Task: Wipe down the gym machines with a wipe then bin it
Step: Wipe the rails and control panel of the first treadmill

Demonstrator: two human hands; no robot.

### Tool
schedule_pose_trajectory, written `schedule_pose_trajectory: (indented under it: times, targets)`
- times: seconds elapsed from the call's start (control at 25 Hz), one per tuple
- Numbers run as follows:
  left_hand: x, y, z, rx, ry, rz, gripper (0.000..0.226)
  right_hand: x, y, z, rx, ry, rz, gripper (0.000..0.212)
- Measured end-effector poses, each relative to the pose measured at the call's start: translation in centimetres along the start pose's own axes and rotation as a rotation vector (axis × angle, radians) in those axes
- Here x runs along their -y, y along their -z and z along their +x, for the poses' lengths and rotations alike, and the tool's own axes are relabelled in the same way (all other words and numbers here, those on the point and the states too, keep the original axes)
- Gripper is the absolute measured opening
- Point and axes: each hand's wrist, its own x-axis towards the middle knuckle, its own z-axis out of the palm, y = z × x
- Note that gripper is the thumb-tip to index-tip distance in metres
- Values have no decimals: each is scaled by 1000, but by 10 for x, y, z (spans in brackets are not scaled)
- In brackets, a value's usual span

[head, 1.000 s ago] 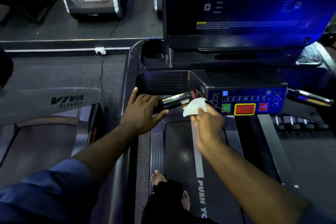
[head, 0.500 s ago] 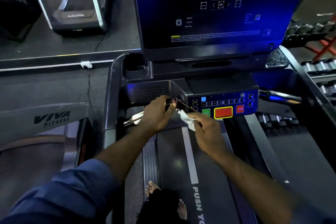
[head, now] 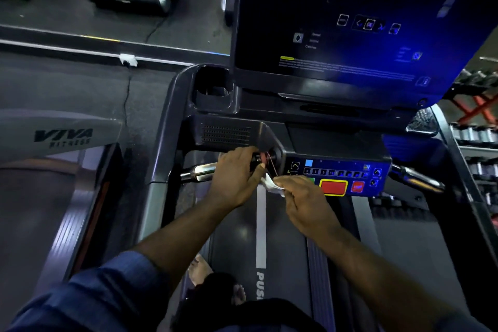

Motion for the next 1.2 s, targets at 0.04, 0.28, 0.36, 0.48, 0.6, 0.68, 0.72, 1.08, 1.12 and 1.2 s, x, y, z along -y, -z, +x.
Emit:
schedule_pose_trajectory:
  times: [0.04,0.28,0.36,0.48,0.6,0.68,0.72,1.08,1.12,1.2]
  targets:
    - [-2,0,0,-2,1,-2,38,-2,2,2,15,40,-19,38]
    - [-16,-1,0,-14,71,18,41,-13,4,12,90,205,-91,32]
    - [-31,-6,-10,-166,124,-2,35,-22,3,11,115,272,-62,35]
    - [-75,-24,-29,-243,324,-112,13,-44,2,3,176,420,-3,41]
    - [-98,-48,-25,-179,686,-380,17,-79,-1,-11,186,460,15,45]
    - [-106,-54,-19,-207,824,-469,16,-96,2,-22,152,439,44,51]
    - [-110,-53,-18,-228,861,-477,14,-99,4,-26,137,427,53,52]
    - [-136,-53,-5,-452,1181,-804,19,-83,14,-28,164,412,-24,41]
    - [-135,-54,-5,-459,1186,-811,18,-81,15,-27,156,405,-22,38]
    - [-135,-54,-4,-441,1189,-790,17,-75,17,-23,135,399,-15,35]
